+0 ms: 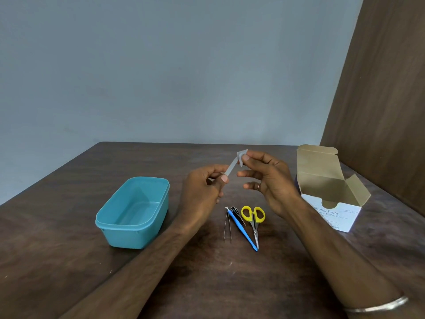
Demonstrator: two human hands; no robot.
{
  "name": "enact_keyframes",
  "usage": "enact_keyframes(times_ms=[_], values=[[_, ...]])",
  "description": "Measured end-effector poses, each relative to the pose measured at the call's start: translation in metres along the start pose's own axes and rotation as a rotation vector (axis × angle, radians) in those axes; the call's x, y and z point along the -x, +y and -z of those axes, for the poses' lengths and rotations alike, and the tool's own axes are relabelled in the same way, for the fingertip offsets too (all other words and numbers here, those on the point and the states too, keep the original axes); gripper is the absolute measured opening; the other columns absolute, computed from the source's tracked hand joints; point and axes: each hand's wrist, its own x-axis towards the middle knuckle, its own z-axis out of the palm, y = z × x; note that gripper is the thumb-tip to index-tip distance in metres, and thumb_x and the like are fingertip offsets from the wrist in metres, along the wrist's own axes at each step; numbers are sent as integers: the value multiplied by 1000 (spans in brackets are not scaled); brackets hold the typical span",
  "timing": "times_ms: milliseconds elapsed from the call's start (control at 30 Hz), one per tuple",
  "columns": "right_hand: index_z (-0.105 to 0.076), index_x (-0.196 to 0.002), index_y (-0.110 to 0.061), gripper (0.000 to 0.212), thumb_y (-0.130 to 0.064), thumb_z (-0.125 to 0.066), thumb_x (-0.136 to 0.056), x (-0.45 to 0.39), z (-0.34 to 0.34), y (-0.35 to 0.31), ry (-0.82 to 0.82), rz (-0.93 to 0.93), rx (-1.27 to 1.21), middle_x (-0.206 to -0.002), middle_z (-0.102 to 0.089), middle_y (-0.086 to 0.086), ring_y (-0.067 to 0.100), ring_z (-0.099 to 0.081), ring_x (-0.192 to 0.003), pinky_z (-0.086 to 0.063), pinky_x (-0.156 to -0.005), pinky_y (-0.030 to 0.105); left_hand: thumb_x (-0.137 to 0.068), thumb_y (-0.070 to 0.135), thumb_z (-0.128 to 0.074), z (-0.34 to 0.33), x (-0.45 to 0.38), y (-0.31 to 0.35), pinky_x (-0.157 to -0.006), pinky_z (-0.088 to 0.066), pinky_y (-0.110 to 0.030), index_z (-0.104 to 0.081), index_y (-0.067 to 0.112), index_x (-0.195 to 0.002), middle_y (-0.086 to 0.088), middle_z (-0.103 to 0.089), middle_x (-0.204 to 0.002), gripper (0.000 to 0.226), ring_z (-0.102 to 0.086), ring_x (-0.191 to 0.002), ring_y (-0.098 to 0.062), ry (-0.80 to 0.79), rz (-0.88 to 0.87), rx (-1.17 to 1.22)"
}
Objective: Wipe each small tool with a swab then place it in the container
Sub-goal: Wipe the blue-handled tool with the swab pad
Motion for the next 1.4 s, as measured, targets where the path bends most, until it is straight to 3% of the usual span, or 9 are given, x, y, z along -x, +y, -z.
enact_keyframes(times_ms=[200, 367, 467, 667, 933, 1100, 1200, 1400], values=[[-74, -108, -10, 23, -19, -72, -88, 0, -1, 0, -39, 22, 92, -97, -76, 5, 19, -68, -75, -55, -55, 31, -94, 16, -61, 0, 1, 0, -66, -52, -21, -66, 22, -121, 4, -70, -104, 28, -65, -81, -10, 14, -73, -101], [-70, -96, -11, 11, -11, -60, -98, 1, -1, 0, -66, 137, 340, -87, -71, 4, 19, -64, -68, -53, -50, 30, -94, 18, -61, 0, 3, 1, -69, -37, -7, -67, 21, -121, 4, -70, -115, 28, -51, -86, 0, 71, -213, -352], [-66, -92, -14, 15, -10, -54, -100, 1, -3, 0, -58, 171, 421, -84, -67, 2, 19, -61, -65, -52, -50, 31, -94, 18, -61, 0, 4, 2, -75, -41, -15, -66, 21, -123, 1, -70, -117, 30, -52, -89, -2, 43, -235, -382], [-67, -96, -11, 14, -11, -54, -101, 2, -9, 6, -52, 37, 138, -85, -63, 9, 19, -58, -65, -51, -49, 33, -92, 19, -63, -4, 3, 0, -81, -56, -33, -66, 24, -122, 3, -71, -113, 30, -65, -87, -10, -11, -209, -310], [-67, -90, -16, 14, -10, -57, -98, -1, -4, 5, 11, 236, 487, -79, -64, 0, 18, -58, -60, -42, -45, 28, -94, 20, -61, -2, 4, 1, -81, -50, -22, -64, 21, -125, 0, -69, -118, 32, -64, -93, -11, 2, -201, -378], [-67, -97, -11, 14, -13, -54, -101, 1, -9, 8, -24, 36, 147, -84, -63, 7, 18, -57, -62, -40, -47, 30, -93, 20, -63, -2, 5, 1, -81, -51, -24, -64, 21, -126, 1, -69, -118, 33, -65, -90, -10, -6, -226, -350], [-67, -97, -12, 16, -13, -52, -102, 1, -10, 11, -29, -10, 100, -85, -62, 8, 17, -57, -63, -40, -47, 30, -93, 19, -63, -3, 4, 0, -82, -52, -26, -64, 21, -125, 0, -70, -117, 33, -65, -90, -10, -14, -223, -349], [-67, -92, -15, 12, -12, -58, -99, -1, -4, 6, -3, 212, 450, -79, -65, 1, 17, -58, -58, -43, -44, 27, -93, 20, -63, -3, 2, -2, -86, -55, -31, -63, 21, -126, 0, -69, -120, 33, -67, -93, -13, -16, -196, -371]])
